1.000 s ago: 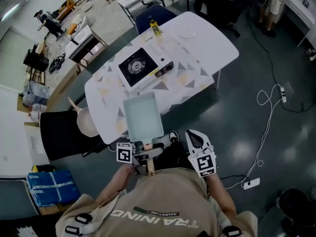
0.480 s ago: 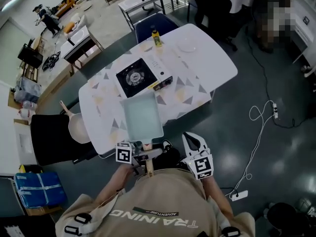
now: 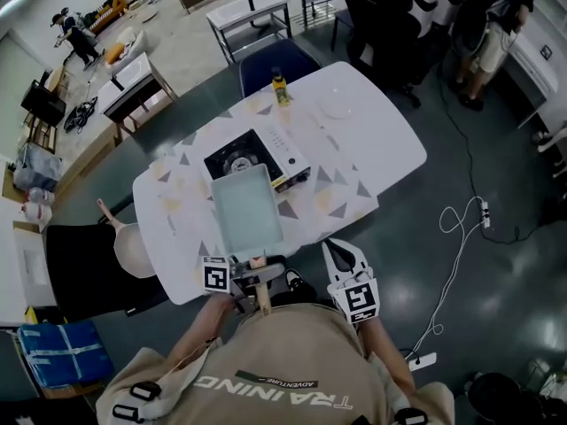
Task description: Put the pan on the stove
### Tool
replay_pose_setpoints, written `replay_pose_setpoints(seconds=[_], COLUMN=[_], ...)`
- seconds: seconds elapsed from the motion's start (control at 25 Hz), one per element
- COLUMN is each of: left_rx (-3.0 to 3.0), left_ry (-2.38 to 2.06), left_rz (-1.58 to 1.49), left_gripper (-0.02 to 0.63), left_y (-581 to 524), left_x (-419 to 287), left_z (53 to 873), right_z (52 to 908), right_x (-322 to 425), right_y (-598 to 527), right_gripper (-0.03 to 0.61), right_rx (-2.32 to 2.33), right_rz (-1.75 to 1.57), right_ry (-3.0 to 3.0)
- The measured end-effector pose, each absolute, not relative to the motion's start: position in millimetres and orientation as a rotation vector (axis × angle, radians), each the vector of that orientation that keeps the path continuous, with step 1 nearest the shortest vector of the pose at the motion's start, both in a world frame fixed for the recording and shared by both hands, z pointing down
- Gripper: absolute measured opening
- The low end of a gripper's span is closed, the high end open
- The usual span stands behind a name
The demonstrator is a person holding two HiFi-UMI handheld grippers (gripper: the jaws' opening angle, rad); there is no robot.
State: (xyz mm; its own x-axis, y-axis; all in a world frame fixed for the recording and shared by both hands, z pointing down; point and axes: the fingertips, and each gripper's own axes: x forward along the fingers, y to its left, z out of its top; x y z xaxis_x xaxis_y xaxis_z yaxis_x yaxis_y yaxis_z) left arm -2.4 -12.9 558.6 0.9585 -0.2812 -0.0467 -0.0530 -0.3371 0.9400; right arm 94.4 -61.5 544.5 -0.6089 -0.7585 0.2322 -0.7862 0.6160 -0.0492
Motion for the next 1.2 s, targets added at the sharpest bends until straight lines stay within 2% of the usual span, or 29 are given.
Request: replay_pose_setpoints(seconds=[0.68,1.2], left_rx=[1.865,1.827], left_ry=[-0.314,-0.551], left_rz=[-0.248,-0.403], left_gripper=[0.172,0.172], left_y=[-57,-138], left_x=[-49,-58], left_z=[575,568], right_z=[562,555], right_x=[36,11], right_y=[-130,-225], right_gripper=[0.005,0.005], right_rx=[1.114,0.799], right_rz=[0.255,0.207], right_ry=[-2.684,-2.822])
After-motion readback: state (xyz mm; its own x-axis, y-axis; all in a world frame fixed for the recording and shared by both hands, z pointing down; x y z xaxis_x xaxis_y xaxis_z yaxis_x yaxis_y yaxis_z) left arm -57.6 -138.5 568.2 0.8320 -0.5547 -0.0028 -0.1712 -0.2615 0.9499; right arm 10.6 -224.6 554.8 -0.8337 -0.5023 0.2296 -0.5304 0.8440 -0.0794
